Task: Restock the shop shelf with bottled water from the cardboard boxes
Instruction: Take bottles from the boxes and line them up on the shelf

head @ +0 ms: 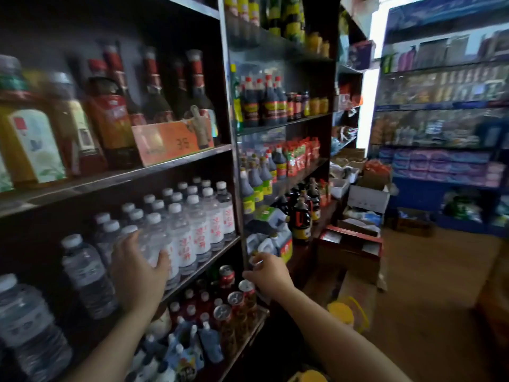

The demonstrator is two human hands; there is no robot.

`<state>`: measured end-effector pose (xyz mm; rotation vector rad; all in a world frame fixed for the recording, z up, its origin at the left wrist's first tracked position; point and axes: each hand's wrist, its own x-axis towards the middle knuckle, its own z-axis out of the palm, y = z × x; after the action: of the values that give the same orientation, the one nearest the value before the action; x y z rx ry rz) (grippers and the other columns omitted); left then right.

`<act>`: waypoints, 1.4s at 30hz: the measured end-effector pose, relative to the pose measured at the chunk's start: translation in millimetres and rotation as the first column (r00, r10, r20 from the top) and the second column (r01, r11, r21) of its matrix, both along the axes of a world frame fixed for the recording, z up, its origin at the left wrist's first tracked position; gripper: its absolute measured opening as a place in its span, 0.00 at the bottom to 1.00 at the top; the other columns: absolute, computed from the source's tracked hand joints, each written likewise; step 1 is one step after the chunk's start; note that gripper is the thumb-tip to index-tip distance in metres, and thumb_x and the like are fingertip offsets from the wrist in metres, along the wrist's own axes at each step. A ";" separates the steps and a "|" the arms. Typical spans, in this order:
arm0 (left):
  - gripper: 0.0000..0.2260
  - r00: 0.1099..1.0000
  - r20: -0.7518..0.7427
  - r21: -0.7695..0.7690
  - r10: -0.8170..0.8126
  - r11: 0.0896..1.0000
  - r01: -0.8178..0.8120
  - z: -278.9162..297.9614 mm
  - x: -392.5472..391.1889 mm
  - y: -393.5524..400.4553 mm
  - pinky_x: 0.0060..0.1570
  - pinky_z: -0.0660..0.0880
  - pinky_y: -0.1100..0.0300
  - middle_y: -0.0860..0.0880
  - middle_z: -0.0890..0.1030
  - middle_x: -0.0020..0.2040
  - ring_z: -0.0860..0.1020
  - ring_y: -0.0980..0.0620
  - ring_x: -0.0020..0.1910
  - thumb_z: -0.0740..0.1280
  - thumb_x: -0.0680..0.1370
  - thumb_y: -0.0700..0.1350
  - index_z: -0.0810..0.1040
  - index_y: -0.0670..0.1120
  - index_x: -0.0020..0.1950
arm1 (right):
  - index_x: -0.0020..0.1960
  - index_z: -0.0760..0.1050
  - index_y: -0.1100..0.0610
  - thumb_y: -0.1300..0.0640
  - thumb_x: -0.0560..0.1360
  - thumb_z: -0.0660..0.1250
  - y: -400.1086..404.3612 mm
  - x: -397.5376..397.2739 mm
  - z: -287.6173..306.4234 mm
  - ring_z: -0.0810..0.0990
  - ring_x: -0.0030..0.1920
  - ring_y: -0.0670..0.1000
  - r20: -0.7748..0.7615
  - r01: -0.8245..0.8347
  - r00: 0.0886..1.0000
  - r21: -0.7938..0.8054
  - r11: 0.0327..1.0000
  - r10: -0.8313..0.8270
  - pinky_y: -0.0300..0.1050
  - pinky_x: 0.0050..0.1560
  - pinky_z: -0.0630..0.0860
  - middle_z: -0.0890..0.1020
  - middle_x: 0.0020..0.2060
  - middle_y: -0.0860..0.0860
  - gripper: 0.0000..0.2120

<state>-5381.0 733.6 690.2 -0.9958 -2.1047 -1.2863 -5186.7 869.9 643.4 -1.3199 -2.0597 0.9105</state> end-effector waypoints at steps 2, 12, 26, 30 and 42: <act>0.23 0.997 -0.016 0.006 -0.080 0.997 0.080 -3.0 38.3 14.7 0.58 0.70 0.42 0.38 0.74 0.60 0.72 0.36 0.60 0.74 0.70 0.40 0.71 0.38 0.62 | 0.55 0.79 0.56 0.49 0.67 0.73 0.5 49.9 -2.2 0.81 0.52 0.52 0.005 0.081 0.997 0.018 0.997 -0.081 0.43 0.48 0.75 0.84 0.48 0.53 0.19; 0.23 0.678 0.176 -0.148 -0.714 0.661 0.735 -43.5 318.2 77.0 0.60 0.70 0.56 0.46 0.72 0.59 0.73 0.48 0.59 0.73 0.71 0.42 0.71 0.43 0.65 | 0.53 0.78 0.55 0.49 0.66 0.75 -31.6 335.5 -27.0 0.81 0.51 0.50 0.056 0.448 0.894 -0.045 0.893 -0.445 0.48 0.52 0.79 0.83 0.47 0.49 0.18; 0.35 0.234 0.646 -0.272 -0.726 0.067 0.960 -128.9 615.3 63.7 0.67 0.67 0.56 0.49 0.67 0.71 0.67 0.51 0.70 0.74 0.71 0.48 0.62 0.47 0.74 | 0.55 0.78 0.53 0.47 0.66 0.75 -141.5 623.7 -79.7 0.80 0.50 0.49 0.146 0.804 0.594 -0.107 0.584 -0.791 0.42 0.51 0.77 0.83 0.48 0.49 0.20; 0.36 0.196 0.669 -0.301 -0.717 -0.020 0.953 -154.8 667.1 56.4 0.67 0.66 0.58 0.48 0.68 0.71 0.67 0.51 0.70 0.75 0.70 0.47 0.63 0.45 0.74 | 0.52 0.77 0.53 0.47 0.66 0.76 -169.4 669.4 -95.3 0.80 0.46 0.47 0.157 0.856 0.513 -0.164 0.490 -0.844 0.43 0.48 0.78 0.82 0.44 0.47 0.18; 0.36 0.071 0.700 -0.381 -0.711 -0.288 0.879 -248.0 781.4 67.7 0.66 0.63 0.62 0.46 0.70 0.70 0.68 0.50 0.69 0.76 0.69 0.46 0.64 0.43 0.73 | 0.62 0.75 0.59 0.51 0.70 0.74 -211.7 757.3 -199.0 0.77 0.60 0.53 0.208 0.937 0.301 -0.247 0.248 -0.931 0.42 0.57 0.73 0.80 0.57 0.53 0.23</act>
<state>-4599.6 801.3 442.2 -3.4507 -1.8957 -0.6059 -4429.5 658.3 444.4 -2.3171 -0.6841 0.6056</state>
